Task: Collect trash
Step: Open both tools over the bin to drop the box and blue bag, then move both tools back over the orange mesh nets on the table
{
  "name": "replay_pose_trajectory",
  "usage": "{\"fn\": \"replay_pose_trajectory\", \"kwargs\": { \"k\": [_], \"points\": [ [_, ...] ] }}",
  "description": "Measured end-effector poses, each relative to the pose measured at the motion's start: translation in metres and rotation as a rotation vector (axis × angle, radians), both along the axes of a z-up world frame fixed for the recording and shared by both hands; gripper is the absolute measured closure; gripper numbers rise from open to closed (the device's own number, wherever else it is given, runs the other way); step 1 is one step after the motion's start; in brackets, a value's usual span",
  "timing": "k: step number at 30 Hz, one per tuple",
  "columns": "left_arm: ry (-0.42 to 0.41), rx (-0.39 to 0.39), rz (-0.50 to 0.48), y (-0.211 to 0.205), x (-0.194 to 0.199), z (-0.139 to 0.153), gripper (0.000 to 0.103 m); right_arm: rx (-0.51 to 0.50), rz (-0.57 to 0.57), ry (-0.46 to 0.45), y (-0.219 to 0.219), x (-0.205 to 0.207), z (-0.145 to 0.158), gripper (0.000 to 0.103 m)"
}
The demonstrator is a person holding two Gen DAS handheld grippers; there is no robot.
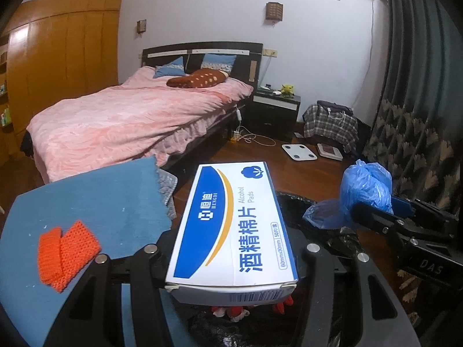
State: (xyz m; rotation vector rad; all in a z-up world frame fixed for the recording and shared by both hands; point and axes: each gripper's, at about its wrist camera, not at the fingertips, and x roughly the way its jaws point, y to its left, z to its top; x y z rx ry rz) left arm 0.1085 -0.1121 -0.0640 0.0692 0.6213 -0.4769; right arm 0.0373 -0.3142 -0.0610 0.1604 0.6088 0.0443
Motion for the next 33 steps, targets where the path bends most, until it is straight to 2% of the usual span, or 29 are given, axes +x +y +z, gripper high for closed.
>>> {"fn": "replay_pose_trajectory", "kwargs": {
  "k": [9, 13, 16, 20, 22, 24, 28, 33],
  "points": [
    [0.048, 0.012, -0.022, -0.012, 0.012, -0.018, 0.049, 0.002, -0.014, 0.033, -0.006, 0.006, -0.018, 0.048],
    [0.073, 0.011, -0.032, -0.016, 0.018, -0.023, 0.048, 0.003, -0.022, 0.042, -0.009, 0.013, -0.025, 0.043],
    [0.083, 0.004, -0.035, -0.015, 0.021, -0.025, 0.038, -0.003, -0.032, 0.055, -0.012, 0.017, -0.029, 0.036],
    [0.081, 0.007, -0.018, -0.009, 0.023, -0.024, 0.031, -0.011, -0.048, 0.066, -0.015, 0.016, -0.035, 0.025],
    [0.077, 0.01, -0.002, -0.004, 0.024, -0.023, 0.028, -0.015, -0.057, 0.068, -0.015, 0.014, -0.036, 0.015],
    [0.072, 0.008, 0.016, 0.004, 0.024, -0.022, 0.024, -0.015, -0.064, 0.065, -0.015, 0.013, -0.036, 0.011],
    [0.059, 0.016, 0.05, 0.017, 0.023, -0.019, 0.015, 0.004, -0.062, 0.074, -0.013, 0.012, -0.036, 0.008],
    [0.048, 0.011, 0.093, 0.038, 0.021, -0.012, 0.01, -0.001, -0.042, 0.065, -0.001, 0.012, -0.031, 0.007]
  ]
}}
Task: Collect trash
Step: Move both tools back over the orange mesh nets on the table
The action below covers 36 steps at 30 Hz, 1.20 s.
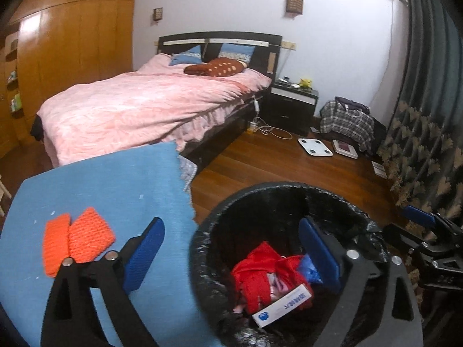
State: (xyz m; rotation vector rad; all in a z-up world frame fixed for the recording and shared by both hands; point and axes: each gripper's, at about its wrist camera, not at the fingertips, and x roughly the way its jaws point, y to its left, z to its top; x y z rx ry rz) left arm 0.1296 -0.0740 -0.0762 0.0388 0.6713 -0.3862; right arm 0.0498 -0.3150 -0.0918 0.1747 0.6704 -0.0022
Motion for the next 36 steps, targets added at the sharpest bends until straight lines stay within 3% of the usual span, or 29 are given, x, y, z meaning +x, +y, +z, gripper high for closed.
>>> {"fn": "replay_pose_trajectory", "kwargs": {
  "k": [20, 36],
  "points": [
    [-0.041, 0.017, 0.234, 0.12, 0.0, 0.001, 0.007, -0.004, 0.173, -0.036, 0.103, 0.048, 0.018, 0.007],
    [-0.009, 0.077, 0.441, 0.222, 0.037, -0.042, 0.009, -0.016, 0.306, -0.026, 0.21, 0.124, -0.007, 0.007]
  ]
}}
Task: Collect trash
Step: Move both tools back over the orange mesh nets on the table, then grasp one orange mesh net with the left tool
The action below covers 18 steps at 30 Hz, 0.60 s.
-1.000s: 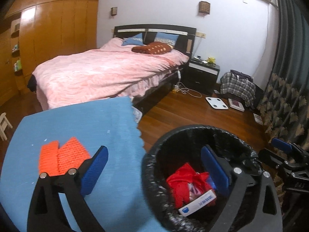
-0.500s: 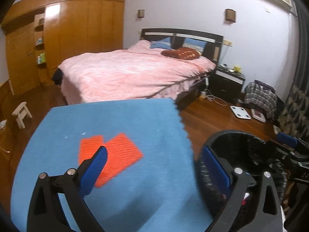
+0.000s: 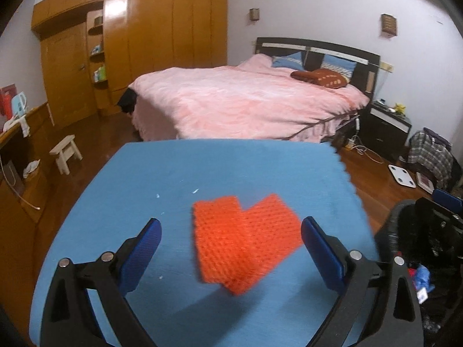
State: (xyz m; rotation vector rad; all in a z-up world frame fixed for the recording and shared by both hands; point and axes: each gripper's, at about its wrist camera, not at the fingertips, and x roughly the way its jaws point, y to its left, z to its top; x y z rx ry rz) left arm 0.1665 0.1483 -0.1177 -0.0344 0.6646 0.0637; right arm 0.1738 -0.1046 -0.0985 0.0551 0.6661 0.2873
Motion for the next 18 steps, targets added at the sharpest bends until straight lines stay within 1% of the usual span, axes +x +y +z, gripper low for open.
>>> {"fn": "replay_pose_trajectory", "kwargs": {
  "k": [2, 6, 11, 14, 16, 18],
  "points": [
    [0.017, -0.003, 0.009, 0.007, 0.007, -0.008, 0.012, -0.005, 0.01, 0.002, 0.008, 0.007, -0.004, 0.007],
    [0.063, -0.013, 0.011, 0.015, 0.021, -0.028, 0.016, -0.023, 0.033, 0.015, 0.028, 0.018, -0.014, 0.007],
    [0.139, -0.03, 0.006, 0.02, 0.037, -0.055, 0.025, -0.035, 0.046, 0.032, 0.039, 0.025, -0.025, 0.007],
    [0.17, -0.031, 0.003, 0.019, 0.042, -0.067, 0.027, -0.039, 0.048, 0.047, 0.042, 0.03, -0.031, 0.007],
    [0.186, -0.037, 0.0, 0.02, 0.044, -0.073, 0.031, -0.04, 0.047, 0.053, 0.044, 0.029, -0.035, 0.007],
    [0.182, -0.039, -0.004, 0.019, 0.044, -0.077, 0.033, -0.04, 0.046, 0.06, 0.045, 0.031, -0.038, 0.007]
  ]
}}
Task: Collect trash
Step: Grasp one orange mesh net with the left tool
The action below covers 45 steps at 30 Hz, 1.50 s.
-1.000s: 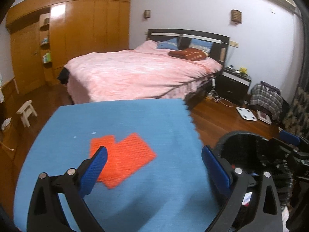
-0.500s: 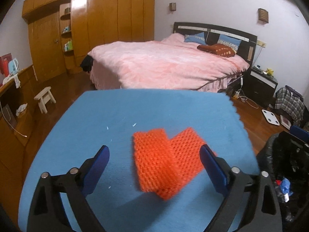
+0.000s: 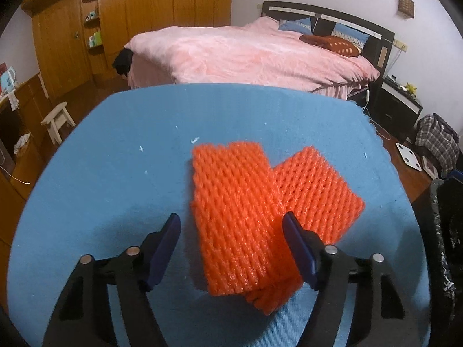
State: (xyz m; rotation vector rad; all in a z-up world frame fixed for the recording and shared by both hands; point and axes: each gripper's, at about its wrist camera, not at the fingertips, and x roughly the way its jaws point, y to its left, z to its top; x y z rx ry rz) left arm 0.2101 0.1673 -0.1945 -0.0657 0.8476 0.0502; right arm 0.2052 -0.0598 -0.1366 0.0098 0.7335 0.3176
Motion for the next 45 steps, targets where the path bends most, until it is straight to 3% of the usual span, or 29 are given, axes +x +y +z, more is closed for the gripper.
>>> {"fn": "replay_pose_trajectory", "kwargs": {
  "k": [2, 7, 11, 23, 40, 41, 43, 45],
  "points": [
    [-0.005, 0.006, -0.013, -0.001, -0.001, 0.0, 0.039, -0.001, 0.0, 0.004, 0.001, 0.001, -0.003, 0.007],
    [-0.023, -0.008, -0.048, -0.007, -0.002, 0.001, 0.068, -0.005, 0.012, 0.02, 0.007, 0.005, -0.008, 0.007],
    [-0.035, -0.035, -0.043, -0.004, -0.003, 0.006, 0.079, -0.01, 0.027, 0.025, 0.014, 0.009, -0.011, 0.007],
    [-0.1, -0.066, 0.01, 0.02, -0.015, 0.032, 0.082, -0.018, 0.062, 0.05, 0.036, 0.019, -0.021, 0.007],
    [-0.067, -0.071, 0.063, 0.053, -0.027, 0.015, 0.084, -0.067, 0.082, 0.144, 0.072, 0.039, -0.063, 0.008],
    [-0.066, -0.073, 0.062, 0.053, -0.027, 0.015, 0.084, -0.068, 0.085, 0.15, 0.073, 0.039, -0.065, 0.009],
    [-0.065, -0.076, 0.059, 0.052, -0.028, 0.013, 0.084, -0.068, 0.104, 0.172, 0.077, 0.039, -0.069, 0.023],
    [-0.063, -0.08, 0.06, 0.053, -0.028, 0.012, 0.084, -0.058, 0.119, 0.187, 0.079, 0.039, -0.071, 0.025]
  ]
}}
